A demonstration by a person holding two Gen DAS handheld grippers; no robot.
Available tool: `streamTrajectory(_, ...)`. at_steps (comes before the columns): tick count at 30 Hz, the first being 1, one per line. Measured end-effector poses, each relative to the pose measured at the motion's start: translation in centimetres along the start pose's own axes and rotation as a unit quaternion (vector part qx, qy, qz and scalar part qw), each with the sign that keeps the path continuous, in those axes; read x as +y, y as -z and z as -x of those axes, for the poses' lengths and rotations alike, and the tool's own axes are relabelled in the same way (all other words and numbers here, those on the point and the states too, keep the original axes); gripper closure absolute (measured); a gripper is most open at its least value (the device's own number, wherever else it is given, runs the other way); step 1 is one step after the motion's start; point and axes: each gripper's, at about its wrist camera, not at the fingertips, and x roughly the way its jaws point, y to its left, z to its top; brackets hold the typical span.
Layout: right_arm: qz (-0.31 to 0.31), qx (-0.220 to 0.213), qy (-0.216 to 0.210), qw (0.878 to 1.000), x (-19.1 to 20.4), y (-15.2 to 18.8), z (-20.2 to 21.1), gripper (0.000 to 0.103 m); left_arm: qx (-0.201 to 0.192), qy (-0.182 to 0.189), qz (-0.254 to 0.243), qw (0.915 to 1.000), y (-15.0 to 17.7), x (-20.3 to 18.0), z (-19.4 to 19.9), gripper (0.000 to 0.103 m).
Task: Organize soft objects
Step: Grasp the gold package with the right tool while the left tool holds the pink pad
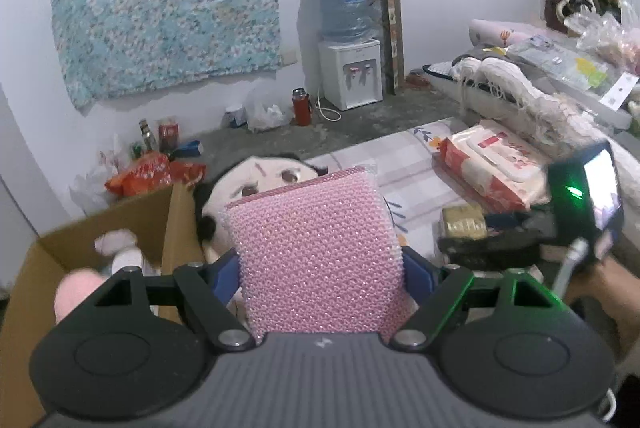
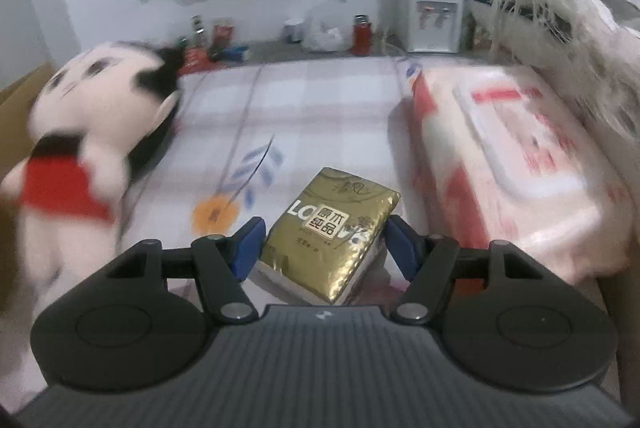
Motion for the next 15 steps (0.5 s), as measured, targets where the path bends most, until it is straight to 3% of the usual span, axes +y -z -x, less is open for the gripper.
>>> streamTrajectory(8,-0.042,0.039,-0.091,0.994,-3.0,6.5,8.9,0.038,0.013,0.027,0.019,0.9994,4.2,-0.5,4.4,0.020)
streamTrajectory(15,-0.034,0.039,-0.102,0.993,-4.1,8.8,12.6,0.037,0.045,0.050,0.040,0.9969,8.3,-3.0,4.3,0.020)
